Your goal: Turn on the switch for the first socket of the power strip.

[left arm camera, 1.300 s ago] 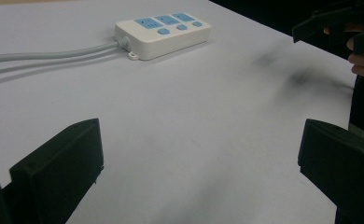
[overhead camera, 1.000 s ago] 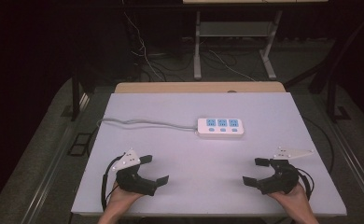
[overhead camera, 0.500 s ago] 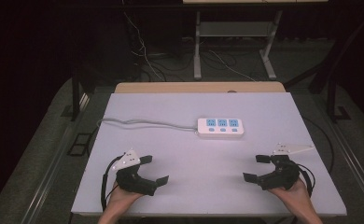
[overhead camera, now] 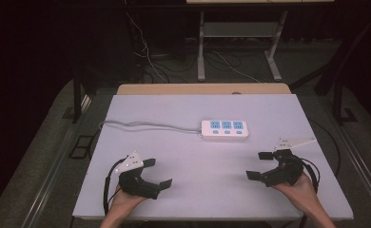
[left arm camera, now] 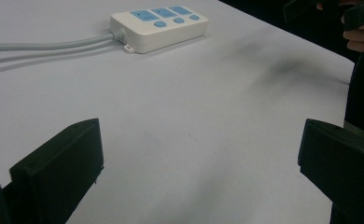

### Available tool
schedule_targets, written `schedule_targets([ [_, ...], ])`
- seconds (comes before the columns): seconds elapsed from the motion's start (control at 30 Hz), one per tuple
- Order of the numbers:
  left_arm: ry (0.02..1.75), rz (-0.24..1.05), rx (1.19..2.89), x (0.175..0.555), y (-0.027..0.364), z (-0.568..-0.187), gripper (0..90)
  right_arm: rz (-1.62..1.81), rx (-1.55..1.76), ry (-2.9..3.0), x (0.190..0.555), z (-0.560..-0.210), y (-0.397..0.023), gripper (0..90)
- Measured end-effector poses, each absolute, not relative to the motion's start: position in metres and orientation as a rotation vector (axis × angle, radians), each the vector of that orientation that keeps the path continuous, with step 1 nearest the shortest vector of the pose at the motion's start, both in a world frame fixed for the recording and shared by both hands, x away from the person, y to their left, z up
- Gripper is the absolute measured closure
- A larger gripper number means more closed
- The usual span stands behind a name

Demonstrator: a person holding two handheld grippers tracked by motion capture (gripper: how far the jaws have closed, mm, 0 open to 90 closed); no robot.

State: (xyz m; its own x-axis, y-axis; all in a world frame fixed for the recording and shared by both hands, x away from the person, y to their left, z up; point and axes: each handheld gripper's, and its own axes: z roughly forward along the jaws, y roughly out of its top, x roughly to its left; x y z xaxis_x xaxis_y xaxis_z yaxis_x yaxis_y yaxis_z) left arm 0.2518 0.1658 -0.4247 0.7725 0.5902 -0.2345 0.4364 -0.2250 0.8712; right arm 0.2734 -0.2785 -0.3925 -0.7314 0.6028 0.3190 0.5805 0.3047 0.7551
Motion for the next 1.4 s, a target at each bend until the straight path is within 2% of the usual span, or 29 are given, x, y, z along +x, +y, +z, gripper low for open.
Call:
schedule_targets([
  [1.4, 0.785, 0.158, 1.860, 0.253, 0.167, -0.425, 0.0, 1.305, 1.050, 2.632, 0.335, -0.351, -0.250, 0.3],
])
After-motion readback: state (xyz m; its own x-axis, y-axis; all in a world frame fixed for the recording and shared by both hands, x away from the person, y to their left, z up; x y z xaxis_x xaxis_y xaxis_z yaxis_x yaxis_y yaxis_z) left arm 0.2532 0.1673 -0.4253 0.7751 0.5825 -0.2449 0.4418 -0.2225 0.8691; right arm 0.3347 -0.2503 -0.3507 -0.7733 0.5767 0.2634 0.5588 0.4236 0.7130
